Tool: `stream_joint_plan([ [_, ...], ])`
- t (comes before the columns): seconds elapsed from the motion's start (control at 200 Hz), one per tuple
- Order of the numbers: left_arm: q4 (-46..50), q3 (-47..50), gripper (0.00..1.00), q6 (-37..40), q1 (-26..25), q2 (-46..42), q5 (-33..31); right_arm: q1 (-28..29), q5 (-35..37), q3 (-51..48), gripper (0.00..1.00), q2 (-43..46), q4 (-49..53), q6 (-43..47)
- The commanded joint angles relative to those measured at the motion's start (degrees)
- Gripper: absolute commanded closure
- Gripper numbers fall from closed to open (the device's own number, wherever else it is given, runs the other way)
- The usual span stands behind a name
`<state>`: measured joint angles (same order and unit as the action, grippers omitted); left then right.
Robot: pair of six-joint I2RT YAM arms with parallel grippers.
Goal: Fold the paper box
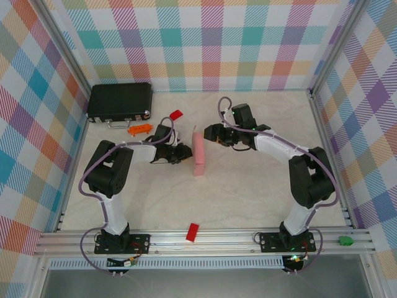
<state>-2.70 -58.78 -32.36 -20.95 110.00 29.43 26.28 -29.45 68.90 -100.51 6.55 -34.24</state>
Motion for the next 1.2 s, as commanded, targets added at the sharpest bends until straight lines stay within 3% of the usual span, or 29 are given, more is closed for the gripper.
stream_joint_plan([
  [0.0, -1.5, -3.3, 0.75, 1.7, 1.9, 3.0, -3.8, 0.4, -2.2, 1.5, 0.42, -2.5, 0.5, 0.0],
  [0.15, -1.0, -5.9, 0.75, 2.4, 2.0, 5.1, -2.4, 1.4, -4.9, 3.2, 0.43, -6.5, 0.1, -0.1],
  [0.55, 1.2, -16.2, 0.76, 3.4, 2.1, 12.4, 5.1, 3.6, 8.9, 0.0, 0.53, -6.6, 4.4, -6.8],
  [0.835, 5.7, -21.6, 0.76, 6.1, 1.7, 14.6, 9.2, 6.6, 20.5, -5.8, 0.57, -1.3, 3.1, -14.9],
  [1.195, 11.0, -21.1, 0.66, 6.4, 2.2, 5.8, -4.7, 6.6, 23.4, -5.9, 0.52, 3.7, 3.6, -14.0],
])
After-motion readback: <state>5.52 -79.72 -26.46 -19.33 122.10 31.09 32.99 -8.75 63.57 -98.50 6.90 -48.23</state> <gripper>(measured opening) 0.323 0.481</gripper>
